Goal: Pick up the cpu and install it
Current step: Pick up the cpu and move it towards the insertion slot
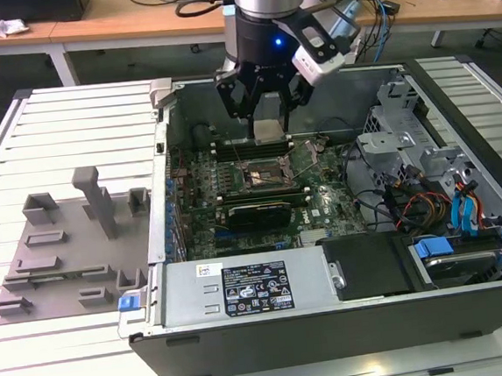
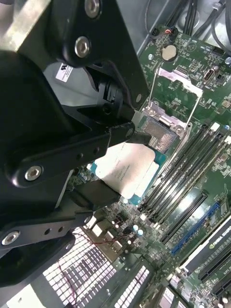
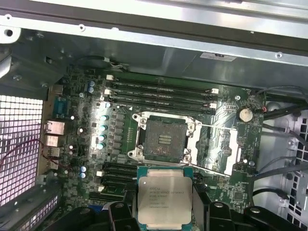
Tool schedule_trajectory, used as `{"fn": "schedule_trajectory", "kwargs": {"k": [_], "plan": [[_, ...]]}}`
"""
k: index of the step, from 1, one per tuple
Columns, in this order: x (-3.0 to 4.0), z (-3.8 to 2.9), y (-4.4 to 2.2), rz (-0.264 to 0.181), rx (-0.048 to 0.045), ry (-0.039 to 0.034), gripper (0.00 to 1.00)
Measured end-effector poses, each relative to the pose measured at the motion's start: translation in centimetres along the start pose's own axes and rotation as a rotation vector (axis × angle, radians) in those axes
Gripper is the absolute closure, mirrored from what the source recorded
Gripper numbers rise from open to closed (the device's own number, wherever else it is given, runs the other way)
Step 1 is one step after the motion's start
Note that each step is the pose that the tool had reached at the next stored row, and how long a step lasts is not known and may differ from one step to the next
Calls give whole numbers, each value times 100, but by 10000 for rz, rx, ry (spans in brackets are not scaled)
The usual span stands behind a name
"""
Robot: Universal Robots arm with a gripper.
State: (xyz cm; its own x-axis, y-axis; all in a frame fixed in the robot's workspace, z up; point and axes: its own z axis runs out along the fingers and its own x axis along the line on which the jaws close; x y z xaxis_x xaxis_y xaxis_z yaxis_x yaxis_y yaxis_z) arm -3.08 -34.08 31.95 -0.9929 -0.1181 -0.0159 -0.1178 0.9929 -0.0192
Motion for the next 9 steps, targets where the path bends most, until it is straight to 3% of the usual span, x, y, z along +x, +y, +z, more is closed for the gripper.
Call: {"fn": "schedule_trajectory", "kwargs": {"k": [5,9], "plan": [[-22,92,11,0,1,1,45],[-151,182,70,1,0,1,45]]}}
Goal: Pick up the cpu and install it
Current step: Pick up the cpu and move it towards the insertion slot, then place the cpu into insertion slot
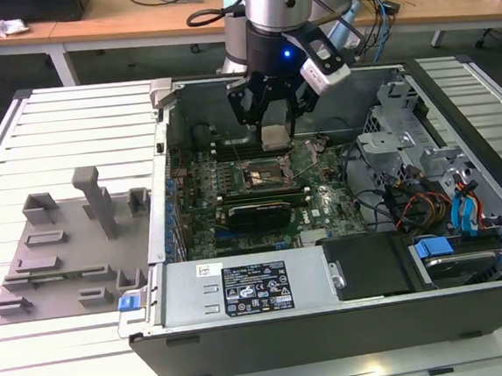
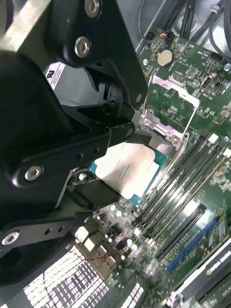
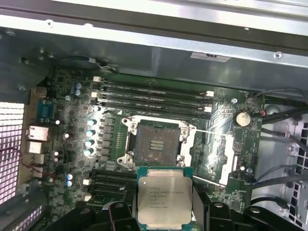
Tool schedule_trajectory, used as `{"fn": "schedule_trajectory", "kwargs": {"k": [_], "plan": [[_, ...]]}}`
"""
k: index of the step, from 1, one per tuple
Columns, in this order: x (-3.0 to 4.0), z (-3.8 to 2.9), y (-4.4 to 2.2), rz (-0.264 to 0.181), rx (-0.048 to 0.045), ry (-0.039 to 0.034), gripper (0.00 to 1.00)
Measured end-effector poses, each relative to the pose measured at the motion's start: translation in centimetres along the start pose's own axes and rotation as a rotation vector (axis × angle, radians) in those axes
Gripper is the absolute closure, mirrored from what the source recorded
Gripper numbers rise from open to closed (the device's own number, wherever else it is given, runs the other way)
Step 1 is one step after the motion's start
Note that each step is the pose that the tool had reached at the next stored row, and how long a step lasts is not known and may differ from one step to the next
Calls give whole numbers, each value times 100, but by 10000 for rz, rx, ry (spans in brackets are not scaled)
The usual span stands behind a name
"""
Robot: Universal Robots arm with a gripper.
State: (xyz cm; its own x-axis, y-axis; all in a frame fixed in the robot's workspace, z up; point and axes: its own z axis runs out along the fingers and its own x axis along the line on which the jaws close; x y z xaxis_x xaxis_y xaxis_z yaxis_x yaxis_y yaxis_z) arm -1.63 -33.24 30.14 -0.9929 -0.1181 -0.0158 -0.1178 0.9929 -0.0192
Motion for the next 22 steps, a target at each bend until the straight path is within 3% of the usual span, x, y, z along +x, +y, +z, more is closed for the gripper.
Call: {"fn": "schedule_trajectory", "kwargs": {"k": [4,17,22], "plan": [[-40,45,15,0,1,1,45],[-41,46,15,5,10,1,45],[-41,47,15,550,67,17,45]]}}
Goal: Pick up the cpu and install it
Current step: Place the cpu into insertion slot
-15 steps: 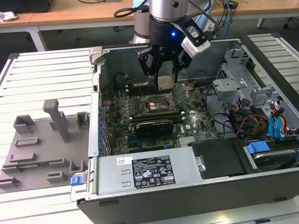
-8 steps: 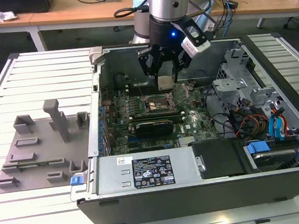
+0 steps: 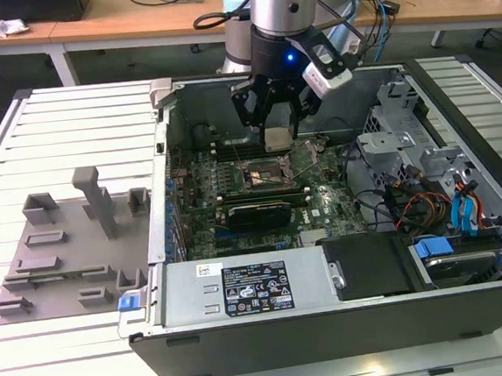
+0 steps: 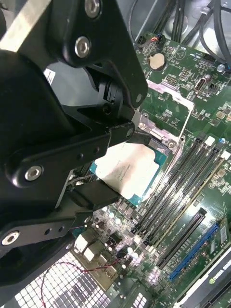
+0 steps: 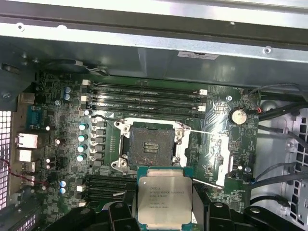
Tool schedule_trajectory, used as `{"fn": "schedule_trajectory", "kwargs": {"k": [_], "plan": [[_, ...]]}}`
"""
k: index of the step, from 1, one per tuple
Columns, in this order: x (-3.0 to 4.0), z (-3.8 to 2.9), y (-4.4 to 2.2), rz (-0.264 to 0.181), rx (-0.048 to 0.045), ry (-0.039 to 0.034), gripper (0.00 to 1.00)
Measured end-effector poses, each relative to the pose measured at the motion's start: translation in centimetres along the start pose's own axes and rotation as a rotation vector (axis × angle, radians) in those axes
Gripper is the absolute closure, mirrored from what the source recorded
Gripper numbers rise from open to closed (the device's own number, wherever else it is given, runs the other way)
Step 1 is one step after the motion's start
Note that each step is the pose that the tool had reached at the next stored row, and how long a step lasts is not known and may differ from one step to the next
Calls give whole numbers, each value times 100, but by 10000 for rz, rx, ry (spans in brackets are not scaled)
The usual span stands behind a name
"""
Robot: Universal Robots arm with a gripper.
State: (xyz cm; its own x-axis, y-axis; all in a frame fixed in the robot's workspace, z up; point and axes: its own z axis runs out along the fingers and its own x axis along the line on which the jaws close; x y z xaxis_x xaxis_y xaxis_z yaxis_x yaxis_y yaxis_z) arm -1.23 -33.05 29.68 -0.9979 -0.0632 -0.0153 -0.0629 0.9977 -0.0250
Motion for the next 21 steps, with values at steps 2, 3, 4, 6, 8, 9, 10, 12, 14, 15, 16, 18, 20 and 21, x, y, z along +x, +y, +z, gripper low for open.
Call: {"fn": "schedule_trajectory", "kwargs": {"k": [2,3,4,6,8,9,10,12,14,15,16,18,20,21], "plan": [[0,1,0,619,85,20,45],[0,1,0,813,117,28,45],[0,1,-1,1031,147,35,45],[0,2,0,1388,179,46,45],[0,1,0,1736,251,57,45],[0,1,0,1851,270,61,45],[0,1,0,1942,281,64,45],[0,1,0,2129,296,70,45],[0,2,0,2471,313,83,45],[0,2,0,2562,319,86,45],[0,2,0,2744,331,93,45],[0,2,0,3123,361,106,45],[0,3,0,3314,375,113,45],[0,3,0,3440,382,117,45]]}}
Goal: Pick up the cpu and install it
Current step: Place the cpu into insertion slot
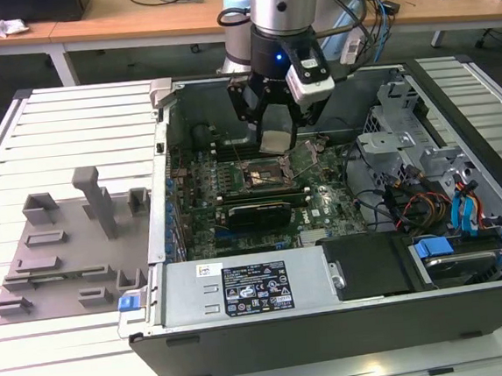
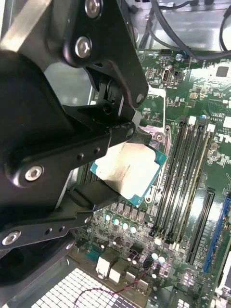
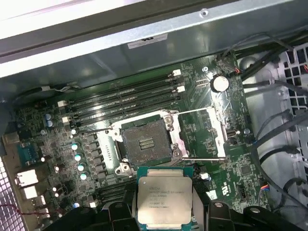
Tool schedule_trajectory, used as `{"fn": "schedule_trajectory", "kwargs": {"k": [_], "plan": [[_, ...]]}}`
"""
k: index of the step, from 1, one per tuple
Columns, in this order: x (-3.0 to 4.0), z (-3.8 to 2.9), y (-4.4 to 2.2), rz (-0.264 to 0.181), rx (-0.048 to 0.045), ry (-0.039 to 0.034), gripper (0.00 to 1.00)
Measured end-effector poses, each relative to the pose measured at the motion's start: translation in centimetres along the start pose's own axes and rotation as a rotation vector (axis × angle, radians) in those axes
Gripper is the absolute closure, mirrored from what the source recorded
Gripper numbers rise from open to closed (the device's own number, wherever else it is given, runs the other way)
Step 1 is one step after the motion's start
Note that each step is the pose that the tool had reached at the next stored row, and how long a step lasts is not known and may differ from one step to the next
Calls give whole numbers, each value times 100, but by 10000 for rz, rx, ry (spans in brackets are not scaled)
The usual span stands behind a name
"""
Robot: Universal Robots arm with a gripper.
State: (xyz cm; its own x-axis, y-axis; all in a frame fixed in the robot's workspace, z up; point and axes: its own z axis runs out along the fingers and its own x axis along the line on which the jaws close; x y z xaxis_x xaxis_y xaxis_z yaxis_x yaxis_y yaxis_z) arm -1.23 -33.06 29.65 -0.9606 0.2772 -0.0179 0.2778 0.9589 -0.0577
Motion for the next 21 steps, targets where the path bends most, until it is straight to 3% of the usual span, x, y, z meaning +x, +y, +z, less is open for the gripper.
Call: {"fn": "schedule_trajectory", "kwargs": {"k": [6,10,21], "plan": [[0,2,0,1072,78,45,45],[0,3,0,1444,101,62,45],[0,5,0,3178,170,157,45]]}}
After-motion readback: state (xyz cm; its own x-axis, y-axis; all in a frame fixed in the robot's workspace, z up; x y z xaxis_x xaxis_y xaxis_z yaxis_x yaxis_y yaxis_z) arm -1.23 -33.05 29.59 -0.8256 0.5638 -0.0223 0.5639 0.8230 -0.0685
